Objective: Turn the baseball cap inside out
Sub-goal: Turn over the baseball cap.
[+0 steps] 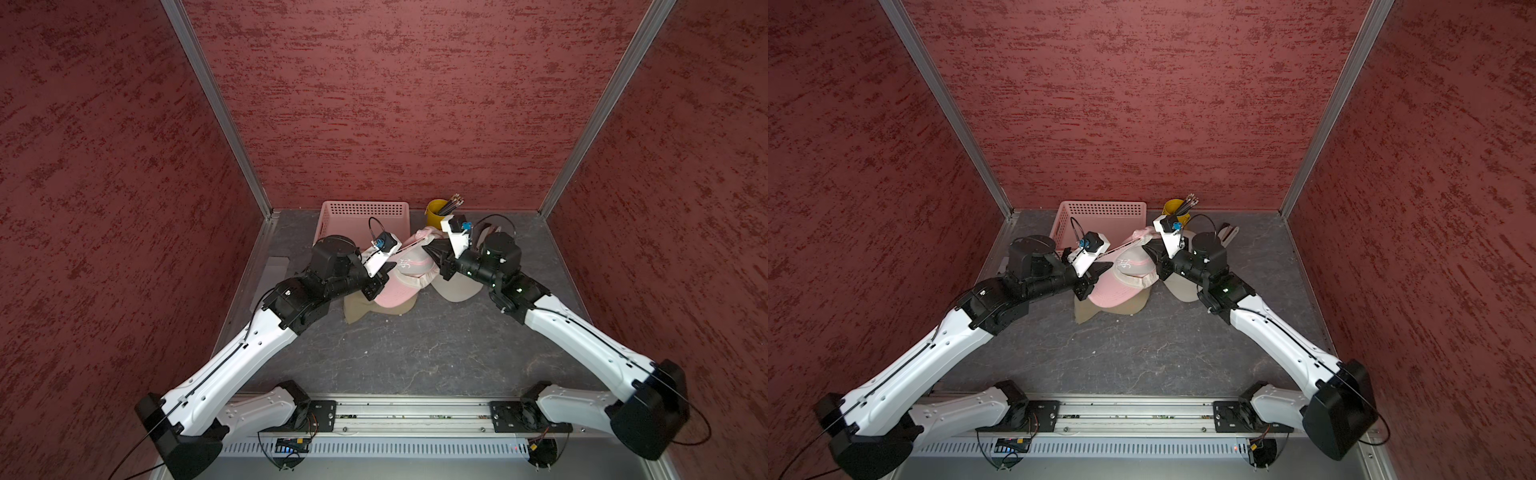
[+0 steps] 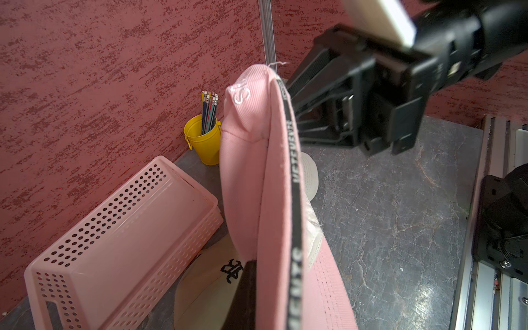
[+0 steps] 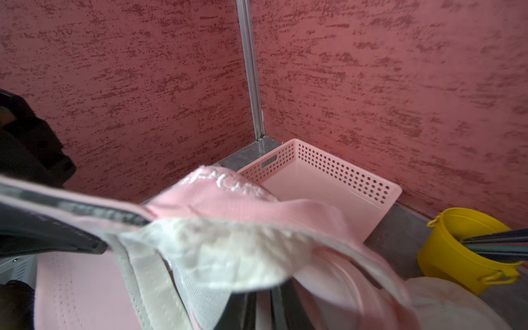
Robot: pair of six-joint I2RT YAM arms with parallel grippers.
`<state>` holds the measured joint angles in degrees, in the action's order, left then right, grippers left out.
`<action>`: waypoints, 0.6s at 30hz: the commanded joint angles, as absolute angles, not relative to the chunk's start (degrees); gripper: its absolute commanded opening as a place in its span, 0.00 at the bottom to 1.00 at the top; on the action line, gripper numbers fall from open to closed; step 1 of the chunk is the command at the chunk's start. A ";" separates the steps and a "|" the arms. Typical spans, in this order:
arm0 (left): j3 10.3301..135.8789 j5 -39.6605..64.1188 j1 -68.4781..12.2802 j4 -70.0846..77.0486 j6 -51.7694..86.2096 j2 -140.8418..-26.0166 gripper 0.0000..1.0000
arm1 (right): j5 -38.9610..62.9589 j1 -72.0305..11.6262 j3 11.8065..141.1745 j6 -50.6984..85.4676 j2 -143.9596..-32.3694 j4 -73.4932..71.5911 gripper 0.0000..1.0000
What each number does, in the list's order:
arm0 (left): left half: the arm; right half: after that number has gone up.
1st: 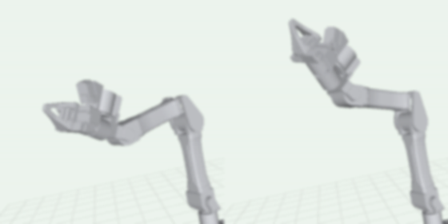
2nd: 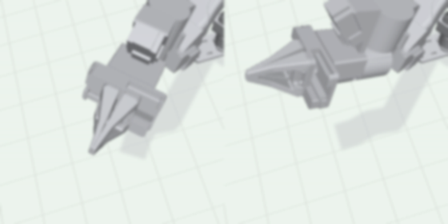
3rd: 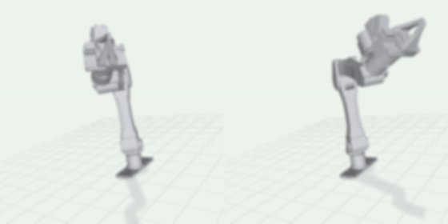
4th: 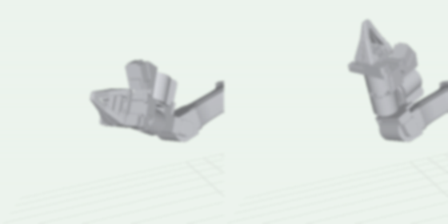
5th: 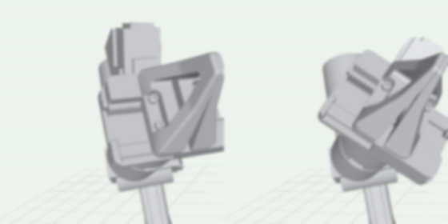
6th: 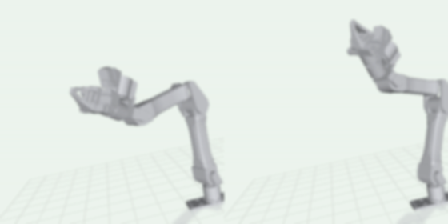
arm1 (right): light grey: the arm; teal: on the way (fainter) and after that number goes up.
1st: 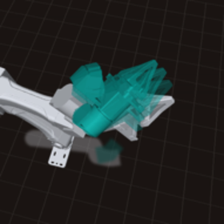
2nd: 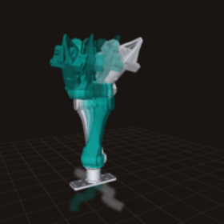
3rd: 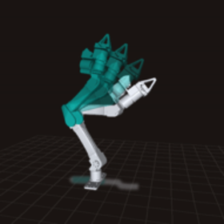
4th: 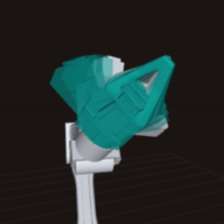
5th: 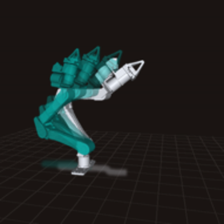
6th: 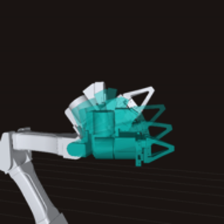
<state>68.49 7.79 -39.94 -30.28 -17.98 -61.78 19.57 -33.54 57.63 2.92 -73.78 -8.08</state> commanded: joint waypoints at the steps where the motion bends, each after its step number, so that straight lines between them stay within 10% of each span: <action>1: 70.10 8.53 -41.61 -24.79 -15.49 -60.91 0.00 | 20.52 -34.77 56.92 8.65 -79.97 -19.43 0.16; 11: 69.41 5.09 -46.91 -19.09 -3.03 -60.62 0.00 | 15.69 -35.81 64.99 17.40 -96.72 -33.93 0.40; 18: 72.42 -6.41 -44.53 -30.45 -5.79 -58.21 0.00 | 19.44 -33.78 61.59 10.55 -83.97 -19.74 0.59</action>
